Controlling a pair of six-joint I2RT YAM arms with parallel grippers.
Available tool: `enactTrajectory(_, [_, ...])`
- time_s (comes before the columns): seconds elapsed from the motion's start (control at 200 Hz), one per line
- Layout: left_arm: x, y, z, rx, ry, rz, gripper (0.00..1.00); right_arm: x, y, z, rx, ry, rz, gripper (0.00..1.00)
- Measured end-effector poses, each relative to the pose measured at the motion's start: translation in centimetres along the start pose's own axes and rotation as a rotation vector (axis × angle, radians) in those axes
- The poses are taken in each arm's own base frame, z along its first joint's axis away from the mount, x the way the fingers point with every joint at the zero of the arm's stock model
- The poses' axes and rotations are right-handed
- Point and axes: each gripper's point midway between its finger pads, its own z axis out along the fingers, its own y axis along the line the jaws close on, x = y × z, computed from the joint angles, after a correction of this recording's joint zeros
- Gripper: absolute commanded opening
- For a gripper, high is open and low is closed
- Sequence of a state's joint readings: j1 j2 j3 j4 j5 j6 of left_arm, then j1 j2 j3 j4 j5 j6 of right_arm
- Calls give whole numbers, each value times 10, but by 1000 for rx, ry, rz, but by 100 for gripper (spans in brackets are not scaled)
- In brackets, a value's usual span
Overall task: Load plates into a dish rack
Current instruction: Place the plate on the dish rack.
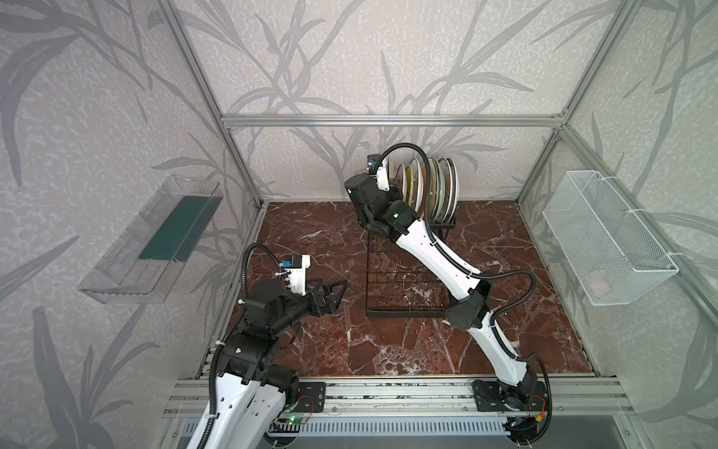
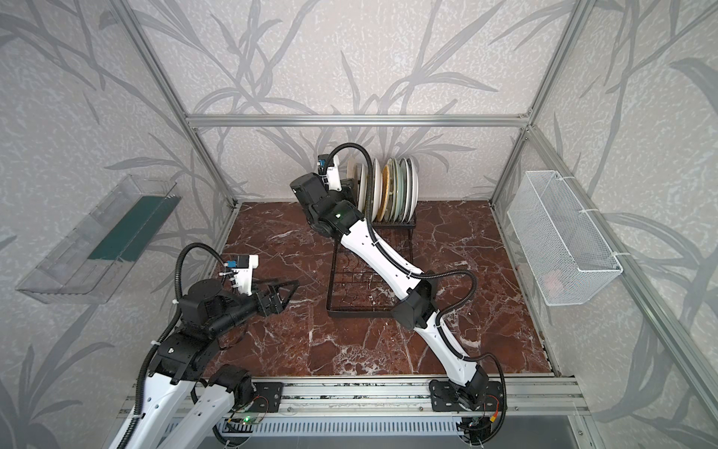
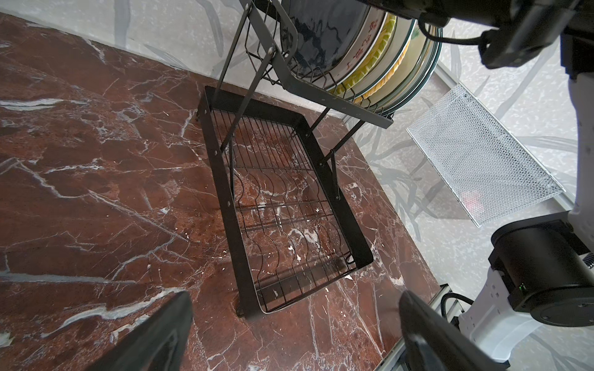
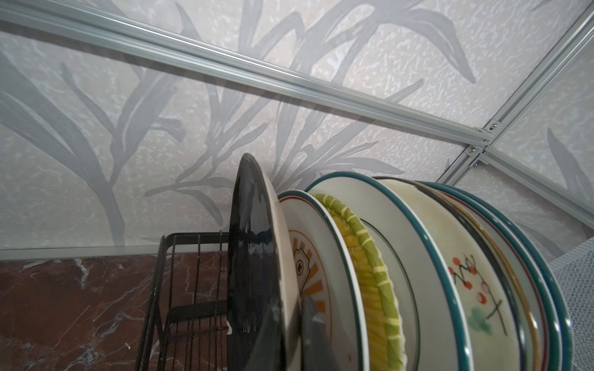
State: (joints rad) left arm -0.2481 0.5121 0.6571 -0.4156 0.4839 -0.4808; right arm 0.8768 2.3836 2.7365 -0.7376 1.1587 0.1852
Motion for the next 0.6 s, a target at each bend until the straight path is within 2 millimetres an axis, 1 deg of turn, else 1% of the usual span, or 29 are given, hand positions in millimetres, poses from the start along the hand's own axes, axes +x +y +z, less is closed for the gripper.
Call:
enactTrajectory(0.4, [2, 1, 3, 4, 17, -6, 99, 15, 6, 2, -19, 36, 2, 0])
enactTrajectory(0.475, [3, 1, 4, 4, 20, -8, 99, 16, 5, 1, -18, 41, 13, 4])
enactTrajectory(0.535, [3, 1, 5, 4, 23, -9, 99, 16, 5, 1, -22, 44, 21, 6])
enactTrajectory(0.59, [4, 2, 5, 4, 25, -10, 99, 16, 5, 0, -26, 48, 25, 9])
enactTrajectory(0.6, [4, 2, 5, 4, 25, -10, 99, 16, 5, 0, -27, 48, 27, 11])
